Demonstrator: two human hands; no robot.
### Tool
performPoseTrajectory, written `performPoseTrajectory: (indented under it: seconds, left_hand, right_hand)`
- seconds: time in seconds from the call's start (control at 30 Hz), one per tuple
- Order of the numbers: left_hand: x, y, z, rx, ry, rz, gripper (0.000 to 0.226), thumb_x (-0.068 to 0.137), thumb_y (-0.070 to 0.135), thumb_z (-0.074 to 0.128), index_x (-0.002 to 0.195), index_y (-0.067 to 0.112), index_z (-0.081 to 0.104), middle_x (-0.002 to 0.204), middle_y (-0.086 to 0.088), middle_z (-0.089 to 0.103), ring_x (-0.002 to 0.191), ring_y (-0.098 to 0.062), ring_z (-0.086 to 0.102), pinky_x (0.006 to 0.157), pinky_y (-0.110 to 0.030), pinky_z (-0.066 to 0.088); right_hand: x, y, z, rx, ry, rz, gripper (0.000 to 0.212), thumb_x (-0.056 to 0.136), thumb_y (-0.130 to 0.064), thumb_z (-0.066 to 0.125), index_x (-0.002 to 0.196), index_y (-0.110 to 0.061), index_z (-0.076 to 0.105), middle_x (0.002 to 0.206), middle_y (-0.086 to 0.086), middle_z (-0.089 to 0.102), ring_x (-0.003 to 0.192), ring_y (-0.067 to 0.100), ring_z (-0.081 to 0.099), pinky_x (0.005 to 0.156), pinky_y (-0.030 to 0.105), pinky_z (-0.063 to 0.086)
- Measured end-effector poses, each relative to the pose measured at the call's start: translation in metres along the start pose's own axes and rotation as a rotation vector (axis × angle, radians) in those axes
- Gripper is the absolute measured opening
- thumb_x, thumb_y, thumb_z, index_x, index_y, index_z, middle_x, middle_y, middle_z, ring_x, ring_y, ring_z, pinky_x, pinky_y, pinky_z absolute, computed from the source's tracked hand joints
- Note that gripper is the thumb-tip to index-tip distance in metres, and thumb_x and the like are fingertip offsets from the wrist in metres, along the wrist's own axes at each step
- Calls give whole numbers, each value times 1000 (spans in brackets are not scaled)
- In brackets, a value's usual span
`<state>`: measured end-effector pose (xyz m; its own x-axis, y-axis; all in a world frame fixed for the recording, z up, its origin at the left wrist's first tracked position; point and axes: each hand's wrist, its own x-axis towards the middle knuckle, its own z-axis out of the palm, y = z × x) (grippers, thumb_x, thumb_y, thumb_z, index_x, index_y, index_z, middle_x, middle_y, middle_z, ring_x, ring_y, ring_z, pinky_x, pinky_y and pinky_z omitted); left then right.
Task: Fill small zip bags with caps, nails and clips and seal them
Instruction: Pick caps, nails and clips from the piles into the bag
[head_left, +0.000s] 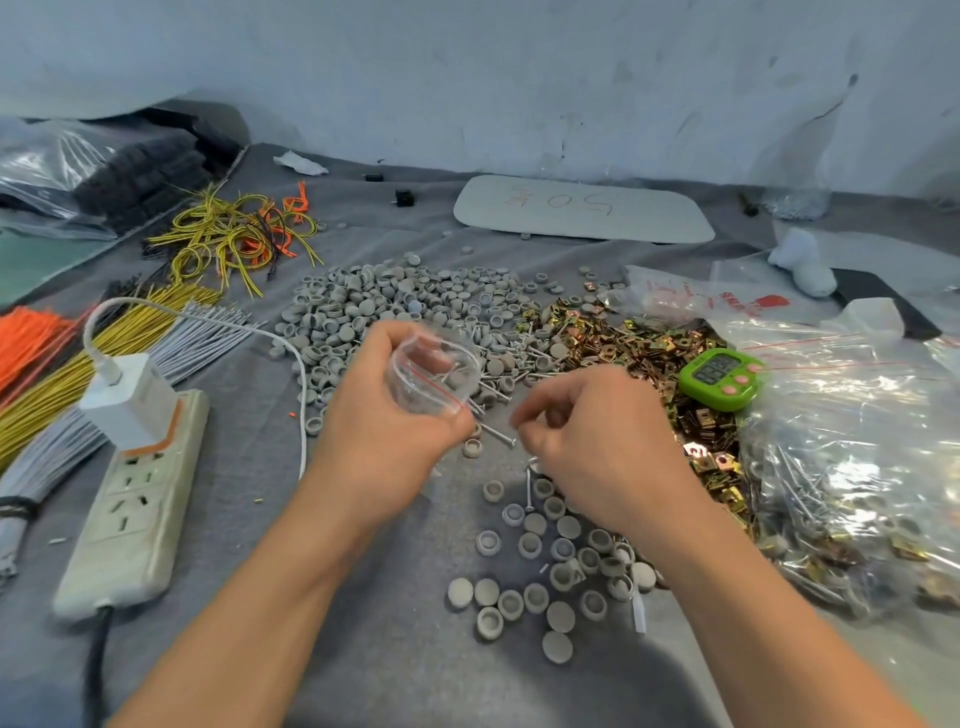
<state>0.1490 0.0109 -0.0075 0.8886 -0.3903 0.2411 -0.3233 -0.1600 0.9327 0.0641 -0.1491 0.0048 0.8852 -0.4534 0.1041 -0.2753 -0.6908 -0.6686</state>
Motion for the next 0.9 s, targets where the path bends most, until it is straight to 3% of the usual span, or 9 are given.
performPoseTrajectory:
  seconds: [0.13,0.33,0.4,0.47,0.53,0.63,0.73,0.8,0.9]
  left_hand:
    - [3,5,4,-235,93,-4,44,77,-11,75,113,11,62,92,4,69,80,-3,65,70,-12,50]
    - [9,8,-4,-526,213,-90,39,67,8,67,106,10,66,88,5,68,80,-8,64,77,-29,49]
    - [8,5,-4,-303,290,-44,45,67,14,72,110,20,65,91,14,71,81,-1,66,72,-23,51]
    - [3,3,-1,61,285,54,47,67,23,78,106,40,58,97,23,70,81,5,67,66,-19,52]
    - [0,0,3,246,183,68,49,65,30,79,103,44,53,97,24,68,81,3,65,65,-26,53]
    - [-3,-3,9,460,-9,38,57,65,26,85,101,48,47,94,21,65,80,6,59,61,-11,41]
    - [-4,-2,13,497,-89,36,61,62,23,86,101,47,46,90,19,63,78,6,57,58,-14,38]
    - [-5,0,13,479,-111,49,60,61,22,86,100,46,47,86,18,64,76,2,59,56,-16,37]
    - [-4,3,12,423,-139,88,56,63,21,84,99,45,49,93,25,64,83,9,59,61,-11,42]
  right_hand:
    - [-6,-7,13,-240,-215,-65,7,84,-33,79,89,-35,75,68,-17,57,73,8,55,88,33,46]
    - [-5,-9,24,-279,-213,-67,4,87,-29,77,84,-27,76,75,-10,69,85,18,66,93,39,51]
    - [-5,-8,23,-248,-129,-64,4,90,-31,74,87,-29,76,74,-13,68,83,16,66,94,41,53]
    - [-3,-5,21,-182,-35,-48,4,91,-34,74,89,-31,76,74,-15,70,80,13,68,88,39,58]
    - [-1,-2,16,-63,36,-39,1,90,-33,76,90,-33,77,75,-18,71,76,5,68,79,33,60]
    - [1,-2,12,161,127,-66,10,87,-25,80,93,-33,81,77,-22,74,74,-6,69,74,20,59]
    - [-1,-6,7,390,148,-111,13,84,-16,82,88,-29,82,76,-20,76,74,-4,72,67,15,57]
    - [-3,-8,5,406,131,-143,12,83,-17,83,84,-29,82,72,-18,75,67,-1,71,60,16,55]
    - [-2,-8,4,355,46,-171,13,84,-21,80,86,-33,83,56,-10,65,47,4,50,47,20,40]
